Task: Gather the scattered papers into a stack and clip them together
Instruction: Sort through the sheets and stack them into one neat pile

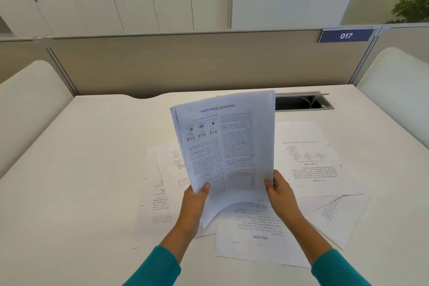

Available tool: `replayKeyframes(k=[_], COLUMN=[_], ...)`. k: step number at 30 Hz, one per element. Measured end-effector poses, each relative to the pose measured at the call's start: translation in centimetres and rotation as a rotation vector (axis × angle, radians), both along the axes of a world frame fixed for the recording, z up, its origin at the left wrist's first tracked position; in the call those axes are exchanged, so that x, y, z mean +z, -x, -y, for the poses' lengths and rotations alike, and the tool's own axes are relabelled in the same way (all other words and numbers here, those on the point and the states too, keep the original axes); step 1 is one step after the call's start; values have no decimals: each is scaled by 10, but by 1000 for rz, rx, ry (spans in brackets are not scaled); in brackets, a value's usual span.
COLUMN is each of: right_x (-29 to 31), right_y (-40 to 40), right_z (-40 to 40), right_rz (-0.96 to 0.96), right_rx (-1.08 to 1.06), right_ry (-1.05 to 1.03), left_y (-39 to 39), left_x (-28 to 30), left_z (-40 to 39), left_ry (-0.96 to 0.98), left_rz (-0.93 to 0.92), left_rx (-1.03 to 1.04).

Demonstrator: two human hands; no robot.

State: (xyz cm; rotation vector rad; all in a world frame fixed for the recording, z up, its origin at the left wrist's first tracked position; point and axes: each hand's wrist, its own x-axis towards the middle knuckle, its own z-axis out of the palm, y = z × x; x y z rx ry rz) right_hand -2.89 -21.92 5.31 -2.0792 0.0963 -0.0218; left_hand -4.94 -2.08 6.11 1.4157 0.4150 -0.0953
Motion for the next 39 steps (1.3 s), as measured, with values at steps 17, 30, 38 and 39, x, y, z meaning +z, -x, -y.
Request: replayKeyframes(k=[17, 30, 38, 39], right_x=[-36, -41, -43, -44], right_y=[-10, -16, -14, -14], right_z=[26, 28, 29, 29], right_rz=[-413, -429, -432, -434], right_rx=[-78, -47, -41, -42], right_ry=[224, 261, 255, 252], left_y=[-10, -4, 5, 10], left_x=[-18, -31, -48, -54], left_z=[-32, -44, -42, -44], left_ry=[-317, -147, -818, -984], left_rz=[-187, -291, -164, -177], left_rx=[350, 484, 156, 79])
